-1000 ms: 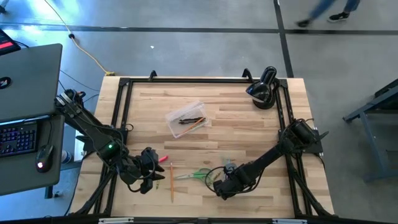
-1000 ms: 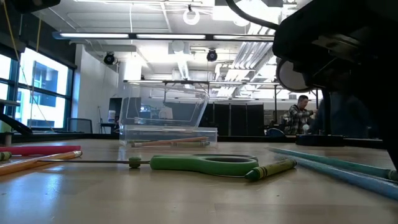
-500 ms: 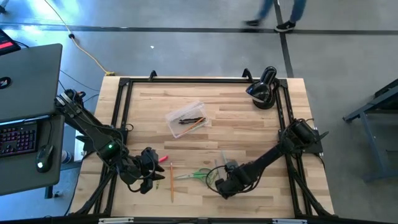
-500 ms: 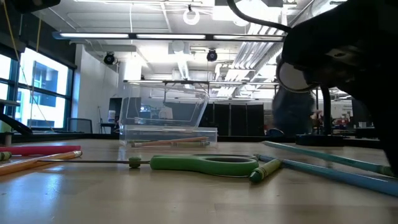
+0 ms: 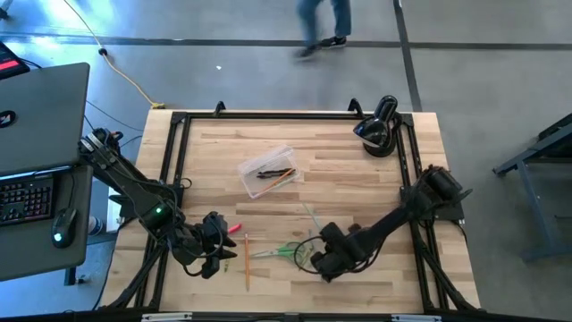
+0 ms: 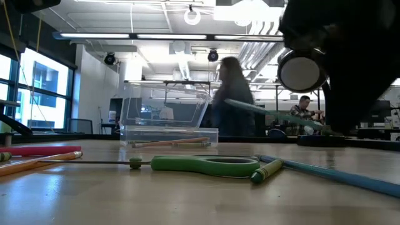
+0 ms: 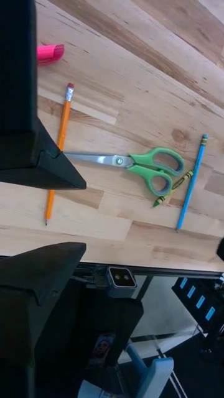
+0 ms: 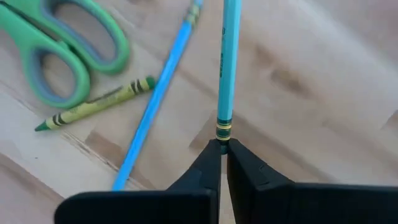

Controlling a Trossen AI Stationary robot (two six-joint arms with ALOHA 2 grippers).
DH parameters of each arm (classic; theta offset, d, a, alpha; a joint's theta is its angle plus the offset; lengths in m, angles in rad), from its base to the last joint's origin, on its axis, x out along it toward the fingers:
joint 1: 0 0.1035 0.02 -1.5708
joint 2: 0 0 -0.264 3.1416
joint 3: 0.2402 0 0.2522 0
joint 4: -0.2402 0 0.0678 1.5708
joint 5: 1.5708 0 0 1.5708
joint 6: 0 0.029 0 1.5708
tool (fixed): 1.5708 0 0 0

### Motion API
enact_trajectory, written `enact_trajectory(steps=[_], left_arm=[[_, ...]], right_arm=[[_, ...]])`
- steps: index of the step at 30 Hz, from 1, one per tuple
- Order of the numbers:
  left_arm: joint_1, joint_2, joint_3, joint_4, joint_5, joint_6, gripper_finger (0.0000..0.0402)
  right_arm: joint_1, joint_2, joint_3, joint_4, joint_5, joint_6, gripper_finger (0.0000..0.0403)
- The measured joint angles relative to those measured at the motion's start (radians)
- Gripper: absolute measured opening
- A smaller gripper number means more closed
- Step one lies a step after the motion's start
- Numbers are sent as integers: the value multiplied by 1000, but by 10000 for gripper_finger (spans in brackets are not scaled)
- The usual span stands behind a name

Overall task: Pick & place school supplies into a supply box
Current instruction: Put the right blue pencil into the supply box

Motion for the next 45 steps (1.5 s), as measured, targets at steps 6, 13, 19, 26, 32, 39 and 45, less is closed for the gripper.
enact_trajectory(steps=[6,13,19,26,32,39,45], left_arm=[[0,0,0,0,0,0,179],[0,0,0,0,0,0,179],[0,0,0,0,0,0,179],[0,0,0,0,0,0,179],[0,0,0,0,0,0,179],[0,0,0,0,0,0,179],[0,0,0,0,0,0,179]], right_arm=[[-103,-89,0,-58,14,-345,0],[-282,-150,0,-66,-20,-906,0],[-441,-152,0,-36,-103,-1186,0],[-588,-150,0,21,-158,-1523,0],[-661,-149,0,93,-178,-1766,0],[-713,-78,1,158,-190,-1938,0],[-730,-10,60,151,-164,-2004,0]])
